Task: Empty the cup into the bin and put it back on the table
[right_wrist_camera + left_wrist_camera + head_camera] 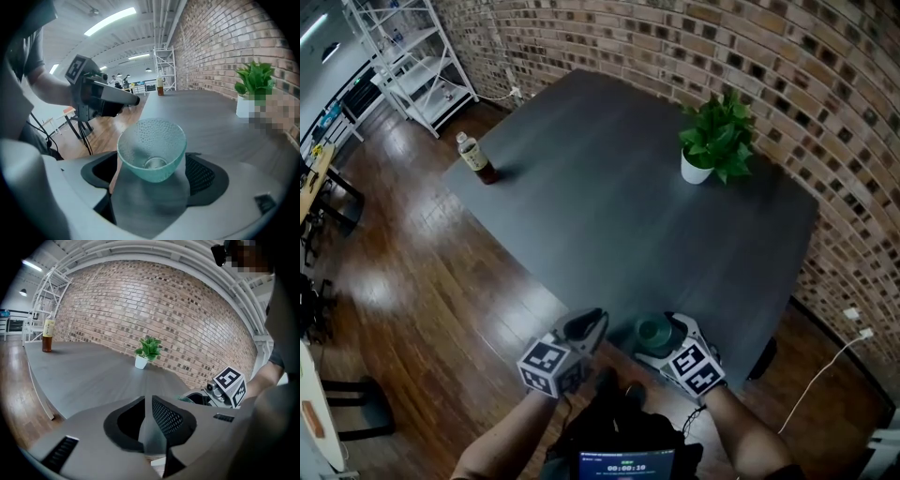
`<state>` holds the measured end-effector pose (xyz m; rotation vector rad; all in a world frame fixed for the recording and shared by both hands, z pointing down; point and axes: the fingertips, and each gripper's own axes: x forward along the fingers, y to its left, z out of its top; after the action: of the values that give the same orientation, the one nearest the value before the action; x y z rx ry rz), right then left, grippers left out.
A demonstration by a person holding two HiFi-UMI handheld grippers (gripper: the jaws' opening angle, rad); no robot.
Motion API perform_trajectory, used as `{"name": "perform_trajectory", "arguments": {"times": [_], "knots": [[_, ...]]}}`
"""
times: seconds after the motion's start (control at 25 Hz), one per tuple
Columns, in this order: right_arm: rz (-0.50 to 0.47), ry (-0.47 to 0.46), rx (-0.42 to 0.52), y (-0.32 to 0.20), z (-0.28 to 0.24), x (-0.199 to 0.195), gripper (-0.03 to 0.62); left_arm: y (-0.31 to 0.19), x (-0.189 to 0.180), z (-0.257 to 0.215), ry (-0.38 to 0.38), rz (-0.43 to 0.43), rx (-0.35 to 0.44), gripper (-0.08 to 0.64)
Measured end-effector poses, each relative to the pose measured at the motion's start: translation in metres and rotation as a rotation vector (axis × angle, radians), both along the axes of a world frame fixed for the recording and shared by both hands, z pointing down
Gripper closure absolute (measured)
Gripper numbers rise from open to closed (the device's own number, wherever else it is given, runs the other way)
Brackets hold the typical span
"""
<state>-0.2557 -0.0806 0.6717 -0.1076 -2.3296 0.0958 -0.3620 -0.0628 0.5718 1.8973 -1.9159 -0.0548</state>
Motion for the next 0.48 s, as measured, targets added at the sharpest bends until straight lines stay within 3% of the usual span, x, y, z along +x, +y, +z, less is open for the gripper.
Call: {"name": "perform_trajectory", "arguments": {"times": [0.4, 0.48], "knots": [[-0.002, -0.043, 0.019, -0.001, 0.000, -0.013, 0.129, 0.006, -0.002, 0.004, 0.005, -0.010, -0.008, 0.517], [0.001, -0.068, 0.029, -0.003, -0.004, -0.013, 0.167, 0.009, -0.005, 0.003, -0.006, -0.024, -0.003, 0.517]]}}
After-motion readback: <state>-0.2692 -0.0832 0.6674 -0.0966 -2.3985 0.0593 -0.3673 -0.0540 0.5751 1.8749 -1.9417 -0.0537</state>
